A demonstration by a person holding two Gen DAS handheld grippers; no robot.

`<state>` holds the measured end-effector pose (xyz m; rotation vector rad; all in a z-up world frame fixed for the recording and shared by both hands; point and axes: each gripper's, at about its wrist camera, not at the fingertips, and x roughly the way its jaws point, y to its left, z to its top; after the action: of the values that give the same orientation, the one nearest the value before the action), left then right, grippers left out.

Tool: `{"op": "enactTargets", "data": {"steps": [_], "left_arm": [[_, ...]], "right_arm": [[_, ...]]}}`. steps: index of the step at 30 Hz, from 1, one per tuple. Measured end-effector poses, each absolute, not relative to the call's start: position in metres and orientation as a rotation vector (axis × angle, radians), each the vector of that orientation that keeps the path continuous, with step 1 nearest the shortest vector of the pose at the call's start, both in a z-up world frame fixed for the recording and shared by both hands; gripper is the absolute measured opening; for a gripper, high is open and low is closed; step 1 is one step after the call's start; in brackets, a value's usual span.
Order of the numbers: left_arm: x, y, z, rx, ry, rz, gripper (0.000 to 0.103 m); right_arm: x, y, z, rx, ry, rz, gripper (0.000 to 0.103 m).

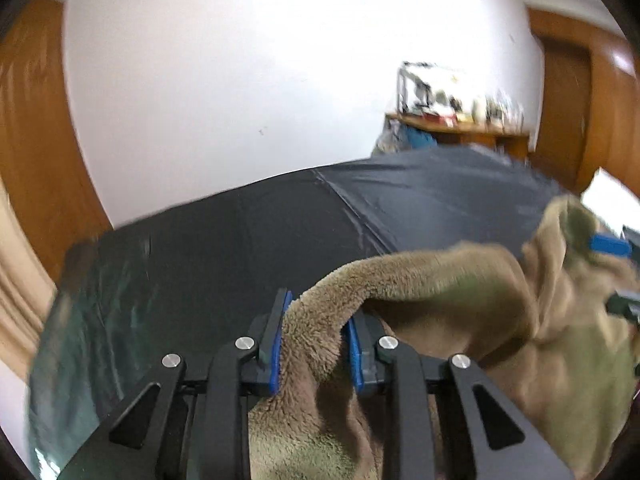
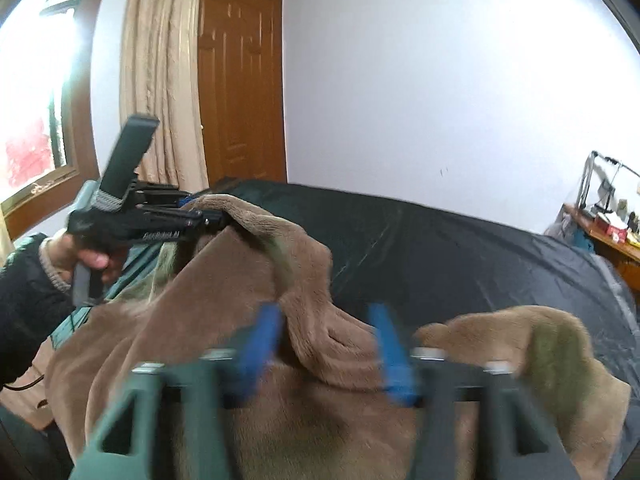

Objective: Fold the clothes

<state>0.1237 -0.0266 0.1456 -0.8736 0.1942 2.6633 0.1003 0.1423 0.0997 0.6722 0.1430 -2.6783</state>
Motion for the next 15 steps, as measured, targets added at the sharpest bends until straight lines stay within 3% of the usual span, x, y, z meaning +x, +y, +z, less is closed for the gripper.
{"op": "enactTargets", "data": {"steps": [7, 15], "left_arm": [[0.133, -0.067, 0.160, -0.837, -0.010, 2.696, 0.026], [0.120, -0.044, 0.166, -0.850, -0.049, 2.700, 0.026]], "right_arm": [[0.115, 0.224, 0.110, 0.760, 0.192, -2.876, 0.077], [0.072, 0.274, 0.108, 0.924, 0.275, -2.862, 0.077]]}}
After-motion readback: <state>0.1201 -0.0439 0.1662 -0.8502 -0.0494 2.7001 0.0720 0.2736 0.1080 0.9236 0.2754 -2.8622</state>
